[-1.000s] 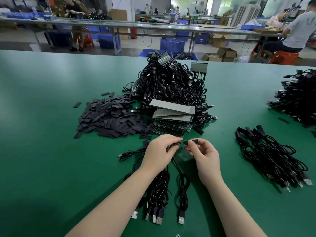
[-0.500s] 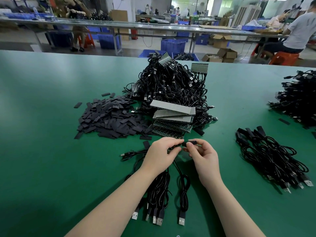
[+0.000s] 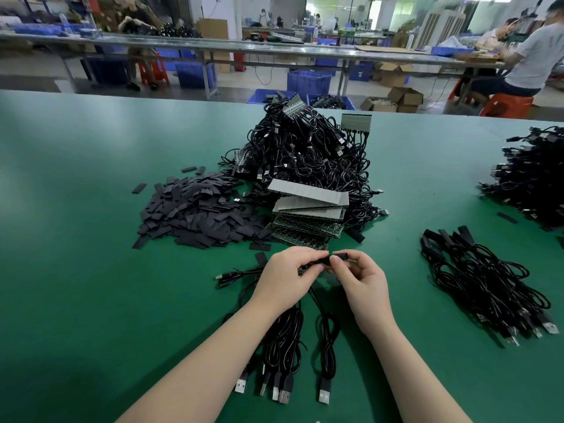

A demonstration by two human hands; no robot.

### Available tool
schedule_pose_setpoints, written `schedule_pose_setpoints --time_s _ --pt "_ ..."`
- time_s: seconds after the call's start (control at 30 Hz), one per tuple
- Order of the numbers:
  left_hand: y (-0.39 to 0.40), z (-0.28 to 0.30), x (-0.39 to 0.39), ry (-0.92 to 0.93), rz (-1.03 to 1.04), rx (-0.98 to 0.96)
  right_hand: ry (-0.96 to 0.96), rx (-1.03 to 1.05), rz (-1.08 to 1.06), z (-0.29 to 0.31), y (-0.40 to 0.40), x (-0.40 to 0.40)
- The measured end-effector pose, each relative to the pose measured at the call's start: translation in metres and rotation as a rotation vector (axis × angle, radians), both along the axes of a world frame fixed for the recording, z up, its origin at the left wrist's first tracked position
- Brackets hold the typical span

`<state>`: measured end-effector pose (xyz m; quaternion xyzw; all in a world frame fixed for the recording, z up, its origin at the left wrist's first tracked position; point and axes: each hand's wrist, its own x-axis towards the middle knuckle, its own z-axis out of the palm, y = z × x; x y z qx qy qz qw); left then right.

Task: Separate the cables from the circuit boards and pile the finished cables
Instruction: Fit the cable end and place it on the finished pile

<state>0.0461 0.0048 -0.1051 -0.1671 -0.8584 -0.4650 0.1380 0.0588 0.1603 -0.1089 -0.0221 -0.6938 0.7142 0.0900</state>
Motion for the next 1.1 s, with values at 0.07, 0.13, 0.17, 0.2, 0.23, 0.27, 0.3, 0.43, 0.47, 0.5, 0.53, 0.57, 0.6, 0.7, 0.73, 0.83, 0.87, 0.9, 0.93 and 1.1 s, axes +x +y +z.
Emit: schedule_pose_setpoints --time_s 0.07,0.13,0.17,0.2,0.23,0.27,0.3,0.43,0.47,0.5,0.53,0.57,0.6,0.7,0.73,0.83,0.87,0.9,0.93,1.1 --pt "0.000 0.000 0.000 0.009 0.003 -0.004 0.004 0.011 0.007 0.001 0.000 0.000" --pt "0.001 0.000 0.001 0.016 0.008 -0.003 0.009 0.019 0.005 0.001 0.000 0.001" --pt "0.001 0.000 0.001 0.019 0.010 0.001 0.013 0.022 0.002 0.001 0.000 0.001" --pt "0.001 0.000 0.001 0.021 0.011 0.006 0.017 0.025 -0.002 0.001 0.000 0.001" --pt "0.001 0.001 0.001 0.024 0.010 0.007 0.021 0.028 -0.006 0.001 0.000 0.001" --pt "0.001 0.001 0.001 0.028 0.008 0.005 0.024 0.030 -0.010 0.001 0.000 0.001" --pt "0.001 0.001 0.001 0.034 0.008 0.001 0.027 0.032 -0.012 0.001 0.000 0.001" --pt "0.001 0.002 0.002 0.039 0.011 0.001 0.045 0.052 -0.007 0.001 0.000 0.001" --pt "0.001 0.002 0.002 0.035 0.012 0.001 0.046 0.054 -0.004 0.000 0.001 0.001" --pt "0.001 0.002 0.002 0.030 0.013 0.002 0.043 0.053 -0.001 0.000 0.001 0.000" --pt "0.001 0.002 0.003 0.025 0.014 0.002 0.039 0.047 0.002 0.000 0.001 0.000" --pt "0.001 0.003 0.003 0.022 0.015 -0.001 0.034 0.040 0.004 -0.001 0.001 0.000" --pt "0.001 0.003 0.004 0.022 0.018 -0.010 0.030 0.034 0.006 -0.001 0.001 0.000" --pt "0.002 0.005 0.005 0.043 0.039 -0.043 0.029 0.038 0.013 -0.002 0.001 0.000" --pt "0.002 0.005 0.006 0.057 0.046 -0.049 0.034 0.036 0.019 -0.002 0.000 0.000" --pt "0.002 0.007 0.007 0.102 0.061 -0.065 0.041 0.026 0.032 0.000 0.000 0.000" --pt "0.002 0.007 0.007 0.113 0.065 -0.071 0.040 0.025 0.032 0.000 0.000 0.000" --pt "0.002 0.007 0.008 0.121 0.068 -0.077 0.036 0.023 0.029 0.000 0.000 0.000" --pt "0.002 0.007 0.008 0.125 0.073 -0.082 0.030 0.020 0.024 0.000 0.000 0.000" --pt "0.004 0.007 0.011 0.155 0.095 -0.081 0.017 0.018 -0.003 0.000 -0.002 0.001"
